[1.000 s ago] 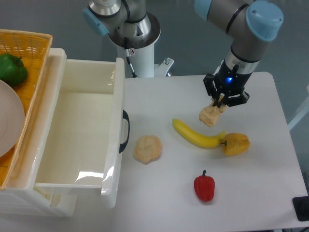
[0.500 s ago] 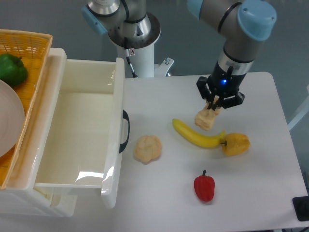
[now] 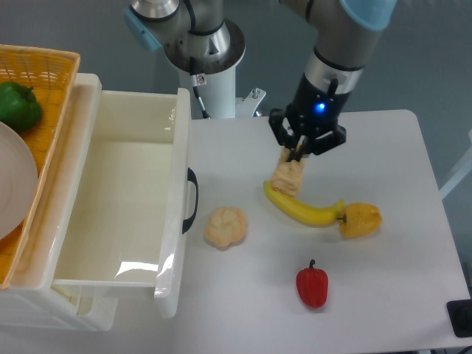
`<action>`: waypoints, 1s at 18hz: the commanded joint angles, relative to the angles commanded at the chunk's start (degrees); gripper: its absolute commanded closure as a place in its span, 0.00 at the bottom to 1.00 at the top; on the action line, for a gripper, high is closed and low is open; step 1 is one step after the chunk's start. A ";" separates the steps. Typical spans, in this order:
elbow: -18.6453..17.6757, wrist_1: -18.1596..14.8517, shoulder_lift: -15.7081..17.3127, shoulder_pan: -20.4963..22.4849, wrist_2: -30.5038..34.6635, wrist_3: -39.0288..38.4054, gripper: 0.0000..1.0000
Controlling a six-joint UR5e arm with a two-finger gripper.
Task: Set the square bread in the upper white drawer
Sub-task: 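Lift the square bread and carry it over the open white drawer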
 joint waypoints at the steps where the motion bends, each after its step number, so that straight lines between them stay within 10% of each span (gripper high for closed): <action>1: 0.00 0.00 0.53 -0.61 -0.35 -1.58 1.00; 18: -0.79 0.53 5.55 -12.21 -4.31 -21.19 0.92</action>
